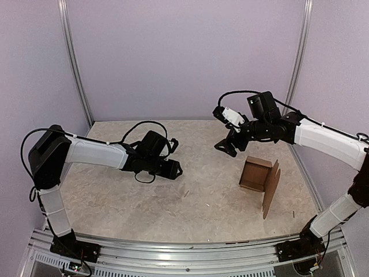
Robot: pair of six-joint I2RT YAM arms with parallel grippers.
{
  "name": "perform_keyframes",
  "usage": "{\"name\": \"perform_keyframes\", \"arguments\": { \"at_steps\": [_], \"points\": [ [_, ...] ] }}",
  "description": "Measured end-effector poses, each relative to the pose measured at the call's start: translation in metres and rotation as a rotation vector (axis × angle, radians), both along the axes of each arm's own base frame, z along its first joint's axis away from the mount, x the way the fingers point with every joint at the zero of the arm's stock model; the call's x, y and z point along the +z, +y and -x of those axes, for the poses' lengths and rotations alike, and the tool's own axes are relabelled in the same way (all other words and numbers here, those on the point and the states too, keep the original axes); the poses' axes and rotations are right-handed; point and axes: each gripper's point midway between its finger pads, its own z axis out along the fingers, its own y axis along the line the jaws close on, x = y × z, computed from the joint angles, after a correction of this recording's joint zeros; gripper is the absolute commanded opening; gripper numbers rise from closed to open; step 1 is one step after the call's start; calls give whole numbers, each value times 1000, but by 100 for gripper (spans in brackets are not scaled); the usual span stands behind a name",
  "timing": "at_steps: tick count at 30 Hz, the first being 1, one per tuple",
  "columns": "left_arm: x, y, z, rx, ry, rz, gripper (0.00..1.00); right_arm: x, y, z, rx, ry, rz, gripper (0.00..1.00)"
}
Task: Fold the paper box
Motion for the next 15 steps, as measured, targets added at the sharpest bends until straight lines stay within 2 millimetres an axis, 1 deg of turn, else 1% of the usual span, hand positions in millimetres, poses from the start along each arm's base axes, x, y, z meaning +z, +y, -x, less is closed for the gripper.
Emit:
{"name": "perform_keyframes", "arguments": {
  "at_steps": [2,3,6,8,10,11,13,15],
  "points": [
    [5,-17,11,-72,-38,-4,57,9,-16,-6,-38,-28,9,100],
    [8,-26,18,-112,-62,-4,58,17,-28,-10,-68,-49,9,100],
    [24,-62,41,-247,-140,4,59,51,-75,-20,-184,-120,-18,100],
    [44,-93,51,-321,-191,41,58,70,-107,-23,-266,-153,-44,100],
    [67,-124,52,-362,-236,95,58,83,-142,-25,-359,-177,-72,100],
    [77,-138,49,-370,-254,124,58,84,-154,-25,-396,-177,-75,100],
    [95,-164,37,-372,-283,182,58,76,-175,-24,-462,-149,-75,100],
    [99,-180,27,-370,-296,210,58,64,-188,-25,-502,-100,-69,99]
  ]
}}
